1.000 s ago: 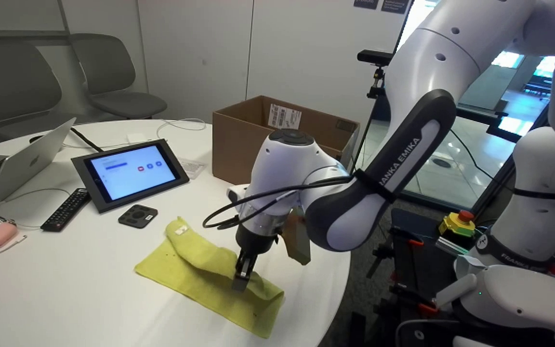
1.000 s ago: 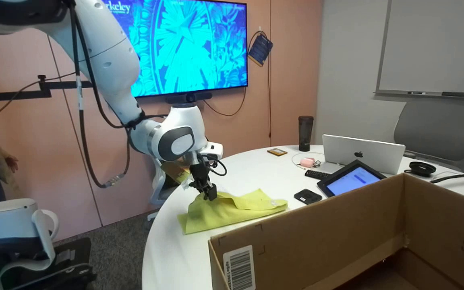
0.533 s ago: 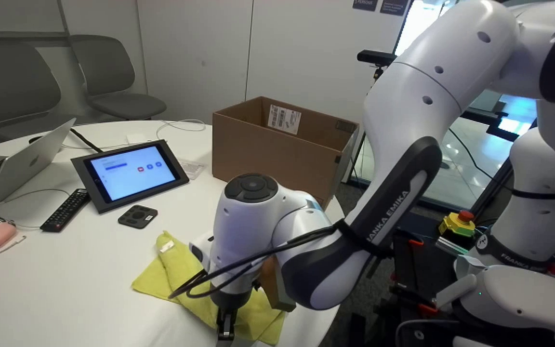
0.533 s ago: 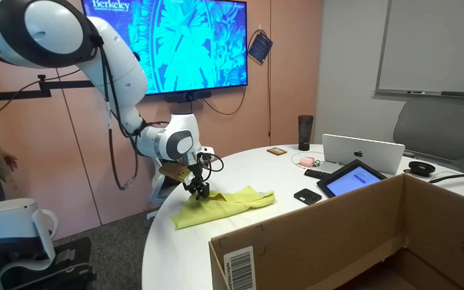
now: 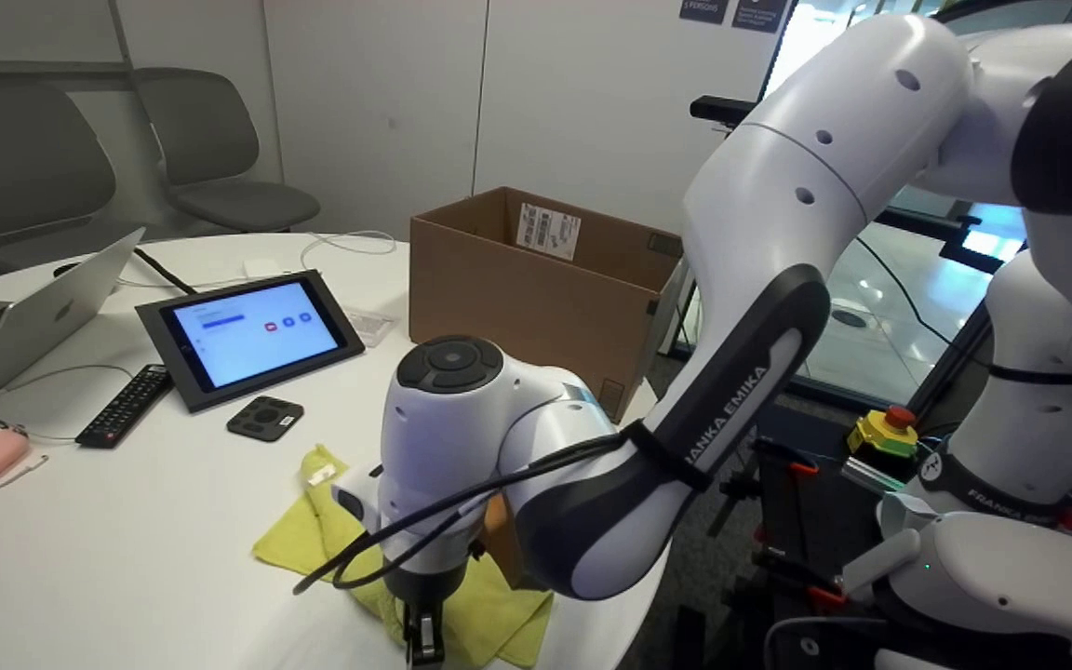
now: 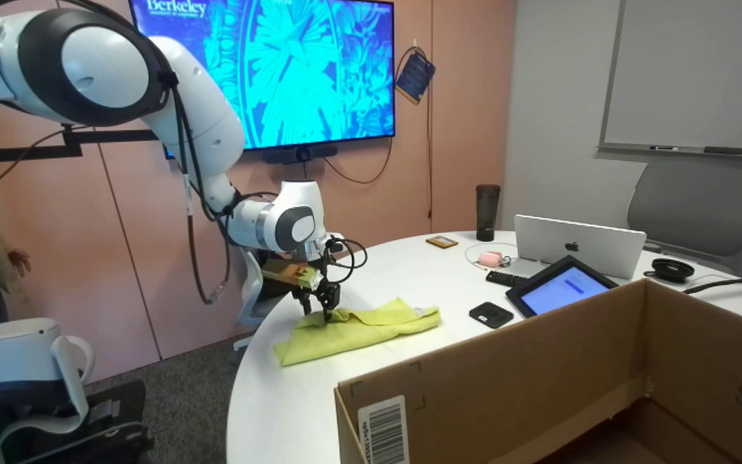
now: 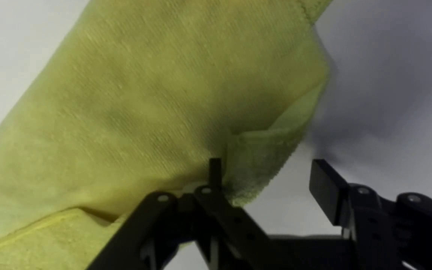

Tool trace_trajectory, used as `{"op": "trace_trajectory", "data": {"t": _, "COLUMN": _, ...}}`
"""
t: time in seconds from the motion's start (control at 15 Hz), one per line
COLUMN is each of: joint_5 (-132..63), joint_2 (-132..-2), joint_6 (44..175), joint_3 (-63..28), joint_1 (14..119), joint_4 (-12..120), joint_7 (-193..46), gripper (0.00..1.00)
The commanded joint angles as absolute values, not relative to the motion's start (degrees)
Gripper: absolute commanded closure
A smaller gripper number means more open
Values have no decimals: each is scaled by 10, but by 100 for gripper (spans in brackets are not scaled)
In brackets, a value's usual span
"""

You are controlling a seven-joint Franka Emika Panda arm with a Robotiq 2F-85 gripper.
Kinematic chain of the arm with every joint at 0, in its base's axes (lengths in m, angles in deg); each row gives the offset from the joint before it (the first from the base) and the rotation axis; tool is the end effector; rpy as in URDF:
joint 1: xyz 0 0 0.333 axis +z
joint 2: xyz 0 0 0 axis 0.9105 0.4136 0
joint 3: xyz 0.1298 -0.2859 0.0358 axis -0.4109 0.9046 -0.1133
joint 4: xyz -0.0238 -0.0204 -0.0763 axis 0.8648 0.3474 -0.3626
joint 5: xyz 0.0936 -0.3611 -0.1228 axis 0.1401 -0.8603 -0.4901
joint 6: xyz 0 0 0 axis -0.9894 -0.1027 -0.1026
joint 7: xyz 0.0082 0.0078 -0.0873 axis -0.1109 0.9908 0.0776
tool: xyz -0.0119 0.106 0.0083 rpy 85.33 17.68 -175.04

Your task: Put the marker on the towel, fold the towel twice, place the towel inside the box

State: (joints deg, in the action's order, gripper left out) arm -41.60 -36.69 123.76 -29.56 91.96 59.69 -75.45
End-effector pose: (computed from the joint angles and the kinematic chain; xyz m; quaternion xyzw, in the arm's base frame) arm 0.5542 0.3759 0.1244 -0.9458 -0.3225 -0.0350 0.0139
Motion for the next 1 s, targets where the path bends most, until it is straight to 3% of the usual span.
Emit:
{"op": "trace_trajectory", "data": {"t": 0.0, "joint_5": -388, "joint_2": -422, "joint_6": 1238, "joint_3": -370, "joint_1": 853, "joint_4": 647, "joint_7": -852, "gripper": 5}}
{"op": "trace_trajectory", "data": {"t": 0.07, "joint_5": -382, "joint_2": -433, "joint_6": 1238, "joint_3": -396, "joint_1": 829, "joint_4": 664, "joint_7": -896, "gripper": 0}}
{"op": "trace_trajectory", "data": {"t": 0.47, "joint_5": -359, "joint_2": -461, "joint_6": 1177, "joint_3": -475, "joint_1": 723, "joint_4": 735, "joint_7": -1114, "gripper": 0}}
{"op": "trace_trajectory", "data": {"t": 0.93, "joint_5": -424, "joint_2": -434, "joint_6": 1150, "joint_3": -425, "joint_1": 732, "joint_4": 761, "joint_7": -1240, "gripper": 0}}
